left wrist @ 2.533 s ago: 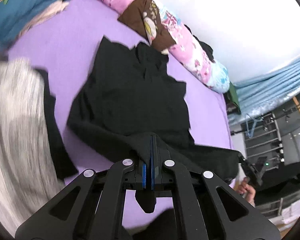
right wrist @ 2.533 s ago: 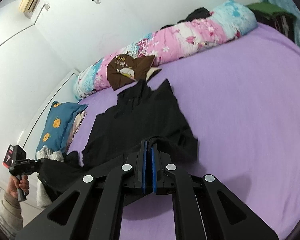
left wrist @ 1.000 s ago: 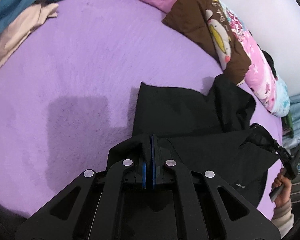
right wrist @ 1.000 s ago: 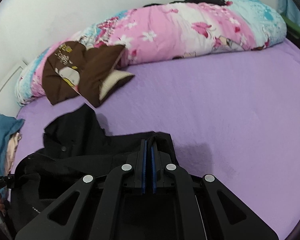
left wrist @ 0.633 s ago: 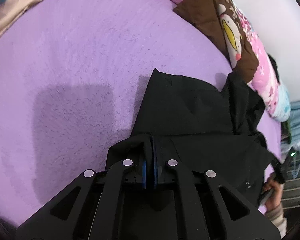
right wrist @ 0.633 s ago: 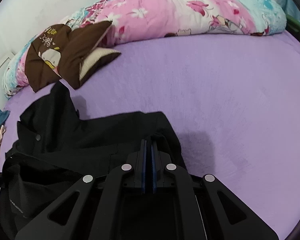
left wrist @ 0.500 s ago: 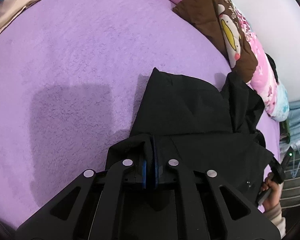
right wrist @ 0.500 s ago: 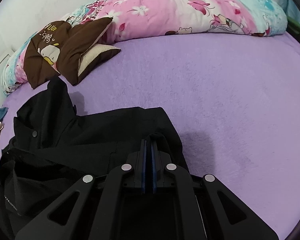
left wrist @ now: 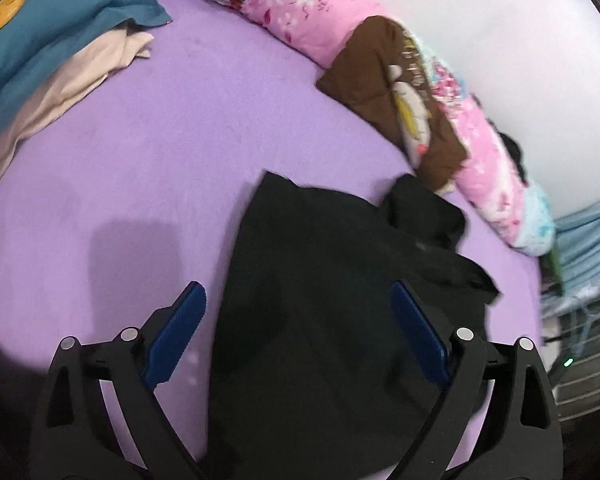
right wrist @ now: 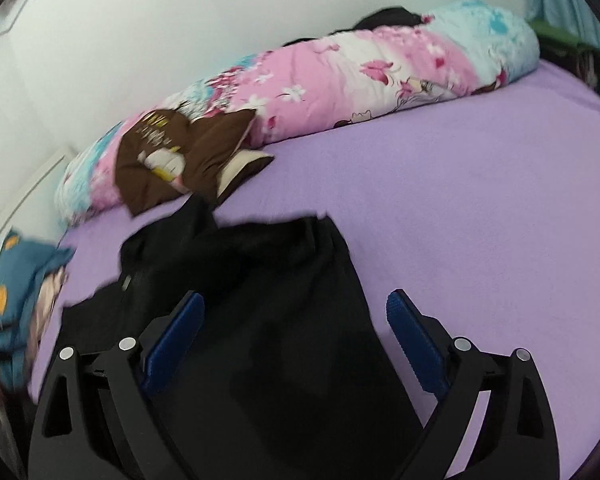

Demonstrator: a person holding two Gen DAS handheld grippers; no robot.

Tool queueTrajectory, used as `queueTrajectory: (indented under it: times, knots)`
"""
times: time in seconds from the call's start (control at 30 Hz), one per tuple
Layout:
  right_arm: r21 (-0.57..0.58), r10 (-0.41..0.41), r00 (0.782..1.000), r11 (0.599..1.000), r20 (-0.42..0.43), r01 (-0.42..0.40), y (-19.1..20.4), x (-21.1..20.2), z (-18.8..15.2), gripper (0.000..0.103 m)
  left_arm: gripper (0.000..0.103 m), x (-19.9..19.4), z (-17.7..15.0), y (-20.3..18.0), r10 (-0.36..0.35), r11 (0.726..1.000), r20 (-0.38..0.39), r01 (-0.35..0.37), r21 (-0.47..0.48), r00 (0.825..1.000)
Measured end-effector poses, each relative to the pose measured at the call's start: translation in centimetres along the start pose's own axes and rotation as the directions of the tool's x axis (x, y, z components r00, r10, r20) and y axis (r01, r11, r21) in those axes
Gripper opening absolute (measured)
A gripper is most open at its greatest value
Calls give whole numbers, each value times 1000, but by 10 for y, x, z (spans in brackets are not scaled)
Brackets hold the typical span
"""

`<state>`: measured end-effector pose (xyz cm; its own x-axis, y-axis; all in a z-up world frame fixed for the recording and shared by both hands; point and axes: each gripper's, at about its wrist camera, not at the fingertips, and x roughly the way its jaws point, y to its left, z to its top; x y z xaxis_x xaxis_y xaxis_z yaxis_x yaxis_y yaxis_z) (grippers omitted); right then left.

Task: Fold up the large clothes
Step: 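Open both tools, release the folded jacket and pull back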

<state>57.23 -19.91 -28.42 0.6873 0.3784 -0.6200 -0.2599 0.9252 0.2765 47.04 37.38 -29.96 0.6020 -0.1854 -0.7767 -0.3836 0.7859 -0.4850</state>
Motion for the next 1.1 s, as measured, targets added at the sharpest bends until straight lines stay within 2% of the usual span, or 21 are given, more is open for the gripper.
queueTrajectory:
  times: [0.13, 0.23, 0.47, 0.67, 0.8, 0.97, 1.03, 1.1]
  knots:
    - [-94, -19, 1000, 995, -24, 17, 11, -71, -52, 91, 90, -34, -44, -4, -55, 998, -30, 55, -6, 998]
    - [-108, -16, 999, 994, -45, 11, 20, -110, -84, 91, 91, -47, -82, -5, -66, 998, -63, 64, -23, 996]
    - [-160, 1, 998, 987, -61, -10, 50, -176, -141, 91, 91, -77, -158, -4, -113, 991, -79, 106, -86, 990]
    - [-178, 13, 999, 984, -35, -19, 76, -221, -163, 92, 91, -120, -208, -18, -51, 997, -12, 52, 53, 999]
    - [-188, 0, 1000, 982, -15, -2, 96, -246, -174, 93, 92, -144, -239, -17, -60, 992, 18, 57, 112, 998]
    - [-233, -7, 1000, 972, 13, 10, 134, -266, -181, 93, 93, -160, -265, 2, -110, 992, 16, 108, 69, 994]
    - [-247, -24, 999, 969, 30, 30, 151, -273, -184, 93, 93, -168, -267, 10, -163, 987, 45, 161, 25, 986]
    - [-250, -29, 999, 967, 40, 39, 165, -280, -188, 93, 93, -177, -269, 14, -172, 985, 65, 170, 25, 983]
